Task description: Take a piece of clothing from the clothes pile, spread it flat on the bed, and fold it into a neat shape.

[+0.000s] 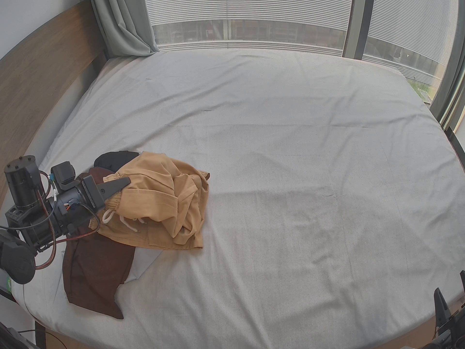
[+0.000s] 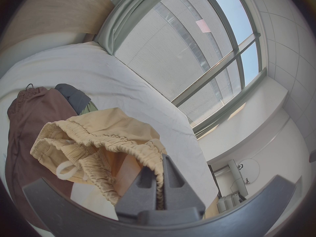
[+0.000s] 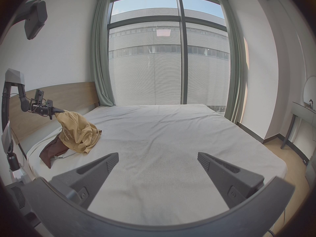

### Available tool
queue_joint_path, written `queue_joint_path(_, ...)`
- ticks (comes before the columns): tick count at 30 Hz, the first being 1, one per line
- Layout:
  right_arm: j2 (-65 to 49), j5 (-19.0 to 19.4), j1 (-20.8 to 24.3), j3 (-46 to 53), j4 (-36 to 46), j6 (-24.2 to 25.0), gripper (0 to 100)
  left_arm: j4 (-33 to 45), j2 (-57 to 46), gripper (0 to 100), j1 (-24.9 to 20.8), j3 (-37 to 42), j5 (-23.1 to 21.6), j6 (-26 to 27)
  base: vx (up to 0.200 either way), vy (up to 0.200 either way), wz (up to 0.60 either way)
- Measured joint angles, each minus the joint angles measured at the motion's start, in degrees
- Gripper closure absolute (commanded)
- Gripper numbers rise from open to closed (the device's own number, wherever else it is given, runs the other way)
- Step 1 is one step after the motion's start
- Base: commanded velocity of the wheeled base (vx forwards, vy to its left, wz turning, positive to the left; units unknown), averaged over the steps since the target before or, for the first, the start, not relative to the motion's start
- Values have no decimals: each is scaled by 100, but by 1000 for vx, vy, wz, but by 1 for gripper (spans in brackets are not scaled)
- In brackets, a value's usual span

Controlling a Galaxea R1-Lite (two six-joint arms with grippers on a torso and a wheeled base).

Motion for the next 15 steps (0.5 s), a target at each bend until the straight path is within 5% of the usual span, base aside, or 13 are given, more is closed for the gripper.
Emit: queue_joint_path(15, 0, 0, 0, 0, 0, 7, 0, -4, -232, 100, -1340, -7, 1585, -635, 0, 0, 0)
